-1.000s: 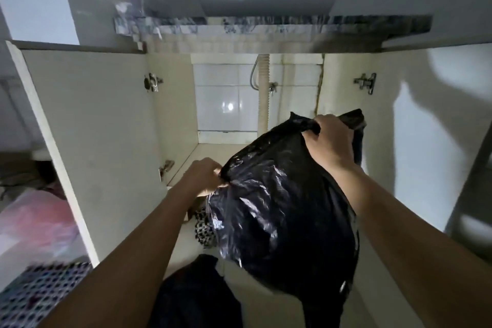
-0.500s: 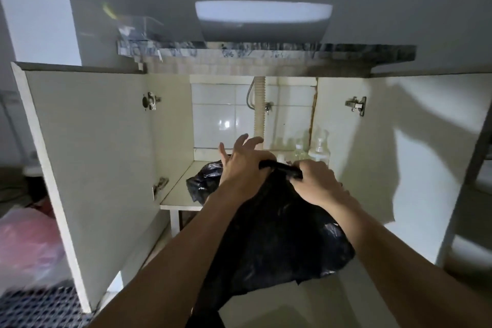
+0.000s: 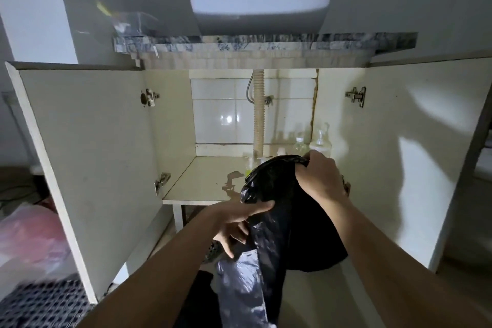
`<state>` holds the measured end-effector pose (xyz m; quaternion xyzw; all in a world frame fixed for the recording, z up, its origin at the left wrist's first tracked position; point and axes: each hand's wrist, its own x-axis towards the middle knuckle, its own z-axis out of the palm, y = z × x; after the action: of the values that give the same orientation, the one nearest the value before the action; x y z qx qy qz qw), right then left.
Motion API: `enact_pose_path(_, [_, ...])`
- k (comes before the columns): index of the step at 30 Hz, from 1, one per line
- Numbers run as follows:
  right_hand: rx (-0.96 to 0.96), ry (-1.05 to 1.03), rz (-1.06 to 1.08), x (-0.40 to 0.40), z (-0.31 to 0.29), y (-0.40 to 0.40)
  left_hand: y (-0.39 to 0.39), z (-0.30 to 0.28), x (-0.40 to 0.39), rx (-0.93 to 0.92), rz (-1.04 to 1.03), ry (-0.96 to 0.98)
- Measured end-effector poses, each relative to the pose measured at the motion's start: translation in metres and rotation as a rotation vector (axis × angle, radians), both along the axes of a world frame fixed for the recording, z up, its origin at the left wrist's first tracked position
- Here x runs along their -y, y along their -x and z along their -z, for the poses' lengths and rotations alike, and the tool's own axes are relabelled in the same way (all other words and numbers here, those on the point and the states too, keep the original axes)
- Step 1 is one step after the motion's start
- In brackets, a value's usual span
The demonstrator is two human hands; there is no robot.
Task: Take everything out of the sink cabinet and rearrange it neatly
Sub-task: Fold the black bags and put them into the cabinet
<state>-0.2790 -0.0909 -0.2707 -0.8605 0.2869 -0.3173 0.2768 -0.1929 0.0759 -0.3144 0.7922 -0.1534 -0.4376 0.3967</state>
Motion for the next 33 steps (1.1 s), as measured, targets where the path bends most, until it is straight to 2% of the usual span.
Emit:
enact_pose_path(6, [-0.033,0.130,0.051,-0.002,0.000,0.003,0.022,0.005,0.019,0.027,-0.010,-0.040])
enact_pose_path(10, [-0.043,0.124,0.072,-0.001,0.003,0.005,0.038,0.009,0.034,0.130,-0.059,0.005])
enact_pose_path(14, [0.001,0.055,0.006,0.001,0.000,0.007,0.031,0.021,0.036,0.260,-0.140,0.019])
enact_pose_path(18, [0.069,-0.033,-0.021,0.011,-0.009,0.013,0.015,0.019,0.023,0.265,-0.241,0.217])
enact_pose_path(23, [0.041,0.004,0.016,0.010,-0.013,0.015,0.028,0.018,0.030,0.185,-0.094,0.384])
enact_pose_path(26, [0.042,0.031,-0.040,0.005,-0.015,0.007,0.026,0.023,0.036,0.272,-0.148,0.470])
enact_pose_path(29, [0.019,0.074,-0.062,0.010,-0.015,0.006,0.010,0.020,0.031,0.368,-0.257,0.478])
enact_pose_path(33, [-0.165,0.015,-0.022,0.032,-0.007,0.012,-0.020,0.010,0.018,0.647,-0.340,0.418])
